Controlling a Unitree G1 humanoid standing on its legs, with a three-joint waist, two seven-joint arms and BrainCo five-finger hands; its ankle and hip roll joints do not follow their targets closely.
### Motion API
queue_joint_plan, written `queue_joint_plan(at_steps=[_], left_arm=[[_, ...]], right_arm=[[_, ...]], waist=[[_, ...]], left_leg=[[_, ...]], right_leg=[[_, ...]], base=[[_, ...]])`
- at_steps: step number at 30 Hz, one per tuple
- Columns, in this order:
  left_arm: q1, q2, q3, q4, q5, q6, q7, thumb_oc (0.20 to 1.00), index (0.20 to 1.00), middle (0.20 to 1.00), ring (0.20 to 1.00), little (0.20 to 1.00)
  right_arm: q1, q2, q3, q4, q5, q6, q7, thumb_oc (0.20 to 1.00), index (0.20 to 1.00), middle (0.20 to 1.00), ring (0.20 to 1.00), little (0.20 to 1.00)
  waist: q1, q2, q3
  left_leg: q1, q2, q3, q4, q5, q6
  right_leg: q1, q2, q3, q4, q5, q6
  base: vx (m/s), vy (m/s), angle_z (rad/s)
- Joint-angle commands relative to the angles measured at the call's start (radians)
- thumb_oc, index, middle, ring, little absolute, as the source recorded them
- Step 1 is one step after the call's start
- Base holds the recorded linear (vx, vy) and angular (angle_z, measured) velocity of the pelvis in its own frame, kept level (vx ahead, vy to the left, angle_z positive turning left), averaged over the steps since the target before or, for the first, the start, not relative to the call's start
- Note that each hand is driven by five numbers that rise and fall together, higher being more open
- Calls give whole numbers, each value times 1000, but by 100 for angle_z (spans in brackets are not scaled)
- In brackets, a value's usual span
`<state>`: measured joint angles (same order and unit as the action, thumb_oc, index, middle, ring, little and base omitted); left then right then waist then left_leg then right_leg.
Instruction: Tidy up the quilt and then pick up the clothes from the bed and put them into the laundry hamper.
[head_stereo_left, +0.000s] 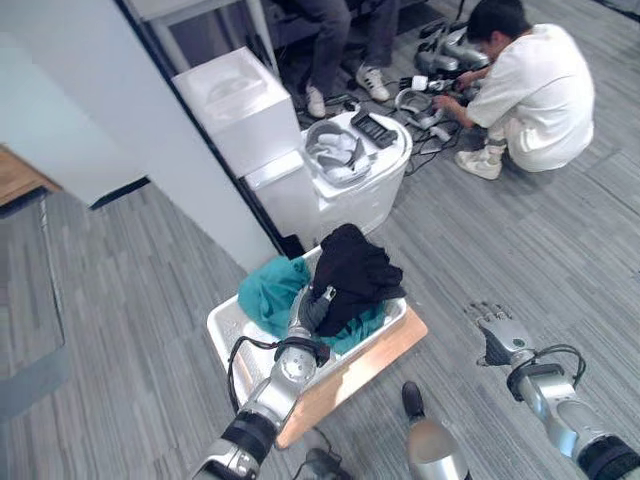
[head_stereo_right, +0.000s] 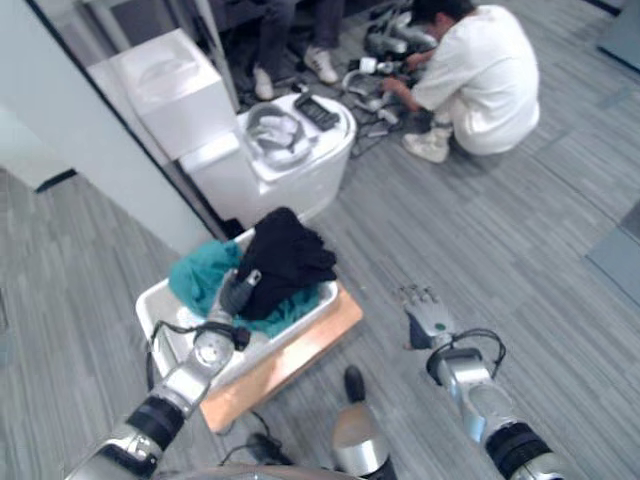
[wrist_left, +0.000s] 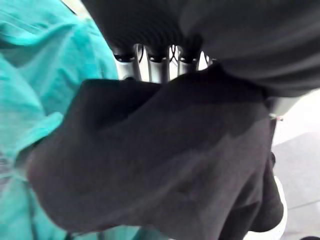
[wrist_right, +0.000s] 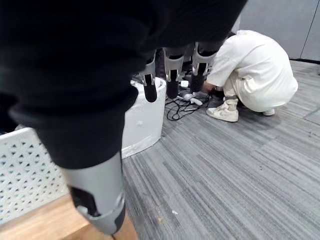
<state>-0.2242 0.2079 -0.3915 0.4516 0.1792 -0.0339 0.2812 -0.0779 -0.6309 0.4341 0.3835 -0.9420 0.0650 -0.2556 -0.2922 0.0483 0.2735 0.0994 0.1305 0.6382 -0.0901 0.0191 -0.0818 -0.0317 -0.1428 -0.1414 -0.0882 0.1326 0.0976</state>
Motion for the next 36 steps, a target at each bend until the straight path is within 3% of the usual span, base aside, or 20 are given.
queue_joint_plan(at_steps=[1, 2, 6, 10, 16, 19, 26, 28, 33, 34, 36], left_arm=[[-77, 29, 10, -49, 19, -30, 37, 200, 200, 200, 200, 200], [-68, 30, 18, -48, 11, -21, 37, 1000, 1000, 1000, 1000, 1000], [-30, 39, 74, -26, -31, 15, 52, 1000, 1000, 1000, 1000, 1000], [-20, 70, 130, -53, -55, 10, 85, 1000, 1000, 1000, 1000, 1000], [37, 133, 243, -141, -113, -47, 135, 1000, 1000, 1000, 1000, 1000], [120, 121, 296, -135, -165, -50, 143, 1000, 1000, 1000, 1000, 1000], [262, 98, 353, 93, -170, 5, 121, 1000, 1000, 1000, 1000, 1000], [299, 64, 369, 272, -179, 32, 115, 1000, 1000, 1000, 1000, 1000], [322, 24, 380, 487, -187, 54, 102, 1000, 1000, 1000, 1000, 1000], [322, 19, 362, 596, -146, 65, 81, 1000, 1000, 1000, 1000, 1000], [320, 22, 359, 618, -134, 73, 71, 1000, 1000, 1000, 1000, 1000]], right_arm=[[-92, 18, -46, 15, -1, 22, -59, 1000, 1000, 1000, 1000, 1000], [-89, 27, -48, 20, 4, 26, -59, 1000, 1000, 1000, 1000, 1000], [-65, 72, -60, 61, 38, 41, -47, 1000, 1000, 1000, 1000, 1000], [-34, 88, -75, 104, 73, 43, -38, 1000, 1000, 1000, 1000, 1000], [30, 177, -141, 385, 269, 41, -36, 1000, 1000, 1000, 1000, 1000], [42, 228, -187, 515, 385, 40, -37, 1000, 1000, 1000, 1000, 1000], [50, 299, -267, 706, 530, 49, -17, 1000, 1000, 1000, 1000, 1000], [50, 324, -288, 772, 577, 55, -8, 1000, 1000, 1000, 1000, 1000], [43, 349, -285, 795, 612, 51, -10, 1000, 1000, 1000, 1000, 1000], [37, 359, -265, 804, 614, 44, -3, 1000, 1000, 1000, 1000, 1000], [35, 362, -258, 804, 617, 42, -5, 1000, 1000, 1000, 1000, 1000]], waist=[[24, 21, 26], [31, 19, 25], [66, 3, 14], [93, -13, -2], [136, -29, -46], [154, -31, -62], [181, -35, -82], [191, -38, -90], [201, -44, -99], [204, -46, -102], [204, -47, -103]], left_leg=[[57, 78, -25, 3, -55, -73], [55, 80, -29, 3, -54, -74], [53, 89, -53, 3, -53, -75], [56, 100, -57, 3, -30, -74], [82, 102, -93, 3, -36, -75], [91, 99, -105, 3, -38, -72], [102, 94, -119, 3, -44, -66], [106, 92, -120, 3, -47, -64], [111, 87, -119, 3, -53, -60], [114, 85, -111, 3, -59, -58], [116, 84, -109, 3, -61, -58]], right_leg=[[9, -52, -54, 1, -128, 111], [11, -52, -59, 1, -127, 110], [29, -47, -83, 1, -130, 102], [53, -35, -105, 1, -120, 85], [113, -32, -138, 1, -136, 73], [128, -33, -146, 1, -139, 70], [148, -33, -158, 1, -145, 64], [155, -34, -163, 1, -145, 64], [154, -37, -162, 1, -143, 65], [151, -42, -163, 1, -139, 67], [150, -43, -163, 1, -137, 68]], base=[[-11, -28, 36], [-7, -28, 26], [1, -39, 11], [-31, -61, 30], [10, -4, 20], [5, 13, 14], [-1, 23, 6], [0, 33, 7], [-2, 41, 2], [-13, 69, -4], [-6, 35, -1]])
